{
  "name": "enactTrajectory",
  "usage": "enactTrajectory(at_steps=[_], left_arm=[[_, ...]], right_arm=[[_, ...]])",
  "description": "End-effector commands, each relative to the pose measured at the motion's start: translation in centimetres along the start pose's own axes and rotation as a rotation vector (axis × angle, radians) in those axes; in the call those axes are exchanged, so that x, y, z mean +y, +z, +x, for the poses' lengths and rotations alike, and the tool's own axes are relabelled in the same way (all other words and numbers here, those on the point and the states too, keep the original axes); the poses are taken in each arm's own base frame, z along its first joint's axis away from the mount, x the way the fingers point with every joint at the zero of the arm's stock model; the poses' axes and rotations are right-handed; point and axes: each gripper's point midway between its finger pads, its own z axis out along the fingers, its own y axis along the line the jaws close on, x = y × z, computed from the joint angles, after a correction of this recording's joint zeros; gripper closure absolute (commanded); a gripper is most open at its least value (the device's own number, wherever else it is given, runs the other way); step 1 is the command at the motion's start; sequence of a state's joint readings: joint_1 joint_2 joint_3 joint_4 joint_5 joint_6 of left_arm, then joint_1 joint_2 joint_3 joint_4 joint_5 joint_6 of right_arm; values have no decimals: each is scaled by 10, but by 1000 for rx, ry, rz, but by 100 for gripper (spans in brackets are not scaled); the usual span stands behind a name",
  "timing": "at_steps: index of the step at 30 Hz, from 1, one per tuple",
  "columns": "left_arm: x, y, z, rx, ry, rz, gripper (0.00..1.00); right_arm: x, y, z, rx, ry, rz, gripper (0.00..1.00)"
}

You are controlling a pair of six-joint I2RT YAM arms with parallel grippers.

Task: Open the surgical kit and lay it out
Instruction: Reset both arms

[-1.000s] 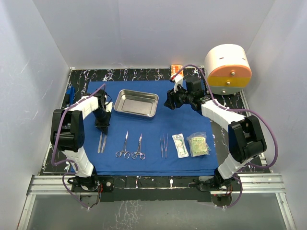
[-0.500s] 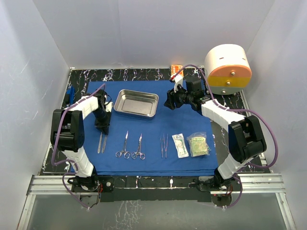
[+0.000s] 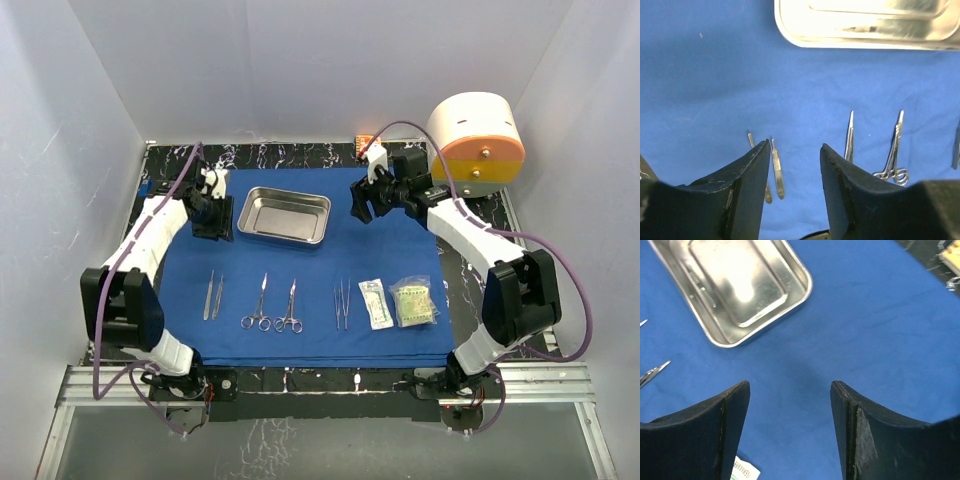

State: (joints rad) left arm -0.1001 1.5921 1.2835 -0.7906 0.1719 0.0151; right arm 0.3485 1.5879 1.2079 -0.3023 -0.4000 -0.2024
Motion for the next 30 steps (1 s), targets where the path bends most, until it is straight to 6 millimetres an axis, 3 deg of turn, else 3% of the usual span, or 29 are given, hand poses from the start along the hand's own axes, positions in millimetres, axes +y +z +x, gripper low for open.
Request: enactTrajectory(at_steps=[1,3,6,8,9,13,18,23,30], left_arm=[[-4,-29,-37,-194,24,5,54],[2,-37,-53,-284,41,-32,49],[15,-61,-87,-498,72,-123,26],[25,-84,-108,-642,99,-204,7],[30,-95,-115,-705,110,-244,2],[35,-134,-143,-901,171,-321,1],[25,-166,-156,-981,196,-301,1],[17,-186,-146,-975,162,-266,1],[9,-206,-136,-990,145,-222,1]], right_arm=[[-27,-40,-41,-22,-37,164,33],[-37,-49,-48,-17,-16,216,27],[-59,-62,-55,-15,30,336,4],[-74,-70,-58,-17,62,415,2],[-79,-74,-61,-24,75,443,2],[-90,-92,-72,-65,108,506,2],[-97,-125,-90,-152,95,573,2],[-109,-159,-97,-219,73,664,2],[-103,-192,-110,-297,21,718,2]])
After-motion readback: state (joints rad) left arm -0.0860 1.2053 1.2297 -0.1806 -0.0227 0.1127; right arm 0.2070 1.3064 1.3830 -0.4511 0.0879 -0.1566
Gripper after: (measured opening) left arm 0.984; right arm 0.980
